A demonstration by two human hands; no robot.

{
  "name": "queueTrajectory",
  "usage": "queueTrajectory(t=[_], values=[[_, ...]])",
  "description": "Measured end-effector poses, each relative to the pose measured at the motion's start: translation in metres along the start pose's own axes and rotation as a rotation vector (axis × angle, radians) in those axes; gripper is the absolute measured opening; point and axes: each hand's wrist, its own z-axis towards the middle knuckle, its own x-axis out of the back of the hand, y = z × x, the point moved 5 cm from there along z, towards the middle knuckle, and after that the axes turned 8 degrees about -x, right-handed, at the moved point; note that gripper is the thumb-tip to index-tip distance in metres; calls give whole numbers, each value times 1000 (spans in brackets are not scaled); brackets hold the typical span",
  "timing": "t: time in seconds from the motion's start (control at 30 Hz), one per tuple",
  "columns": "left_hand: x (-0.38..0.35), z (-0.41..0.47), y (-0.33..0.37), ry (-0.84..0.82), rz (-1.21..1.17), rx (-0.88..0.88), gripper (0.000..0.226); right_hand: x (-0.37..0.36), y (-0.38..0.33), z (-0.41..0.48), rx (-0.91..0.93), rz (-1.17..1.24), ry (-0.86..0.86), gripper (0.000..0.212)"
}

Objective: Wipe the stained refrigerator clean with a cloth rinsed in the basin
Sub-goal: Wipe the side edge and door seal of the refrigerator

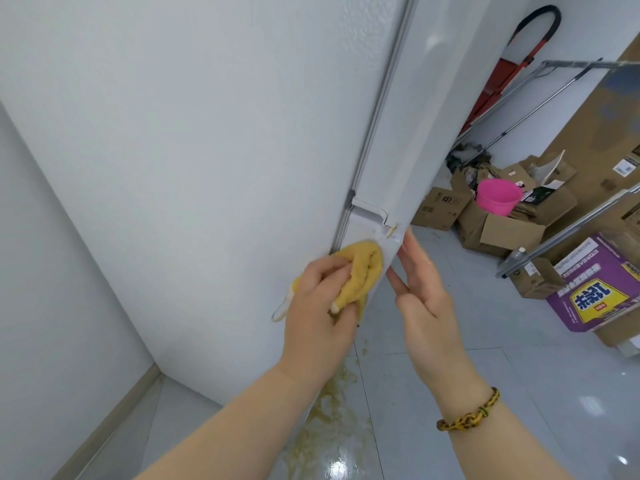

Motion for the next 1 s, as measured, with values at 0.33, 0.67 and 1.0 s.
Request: queueTrajectory(t=[0.33, 0.67, 1.0], values=[[4, -17, 0, 115, 203, -279, 35, 1, 5, 2, 31, -63, 10, 70], [-8, -16, -4, 40, 410, -604, 21, 9, -5, 3, 3, -47, -45, 64], [9, 15, 7, 157, 411, -581, 18, 14, -2, 5, 19, 82, -80, 60]])
